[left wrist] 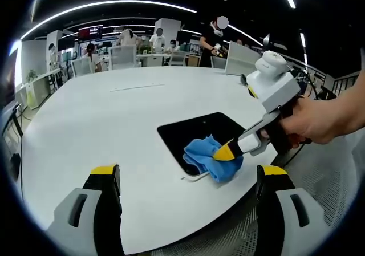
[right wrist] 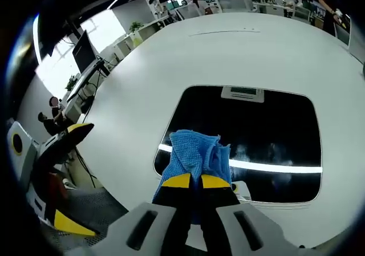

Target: Wipe the mirror surface with the cleaning cloth until all visible marks leave the cleaned area.

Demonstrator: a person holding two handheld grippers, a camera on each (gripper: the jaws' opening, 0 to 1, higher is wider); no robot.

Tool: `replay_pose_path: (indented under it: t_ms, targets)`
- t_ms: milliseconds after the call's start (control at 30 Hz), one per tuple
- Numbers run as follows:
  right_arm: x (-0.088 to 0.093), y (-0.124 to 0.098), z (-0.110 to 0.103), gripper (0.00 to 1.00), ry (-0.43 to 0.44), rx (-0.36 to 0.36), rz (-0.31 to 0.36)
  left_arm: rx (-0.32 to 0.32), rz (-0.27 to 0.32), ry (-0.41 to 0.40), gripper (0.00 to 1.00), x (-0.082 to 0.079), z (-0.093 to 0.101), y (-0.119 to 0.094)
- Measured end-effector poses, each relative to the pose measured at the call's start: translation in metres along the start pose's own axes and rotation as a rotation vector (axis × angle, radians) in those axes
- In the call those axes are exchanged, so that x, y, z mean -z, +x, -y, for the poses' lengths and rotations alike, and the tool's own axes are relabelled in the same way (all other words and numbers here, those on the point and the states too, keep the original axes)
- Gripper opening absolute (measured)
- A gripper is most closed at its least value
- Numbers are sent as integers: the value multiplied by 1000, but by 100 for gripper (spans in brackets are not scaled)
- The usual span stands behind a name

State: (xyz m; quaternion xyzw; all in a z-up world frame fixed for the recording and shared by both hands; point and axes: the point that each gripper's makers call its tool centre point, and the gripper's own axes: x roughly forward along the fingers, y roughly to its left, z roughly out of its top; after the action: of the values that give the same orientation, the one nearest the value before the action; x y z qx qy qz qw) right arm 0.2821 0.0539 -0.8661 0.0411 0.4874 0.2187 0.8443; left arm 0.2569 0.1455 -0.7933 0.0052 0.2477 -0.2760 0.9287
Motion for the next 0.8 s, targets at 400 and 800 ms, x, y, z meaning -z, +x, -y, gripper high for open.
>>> replay_pose_path:
  t_ms: [400, 800]
  targets:
    - [0, 1, 1, 0, -17, -12, 1, -6, -5, -4, 99, 1, -1, 0]
    - [0, -4, 11, 0, -17, -12, -11, -19, 6, 0, 99, -1, -3, 0]
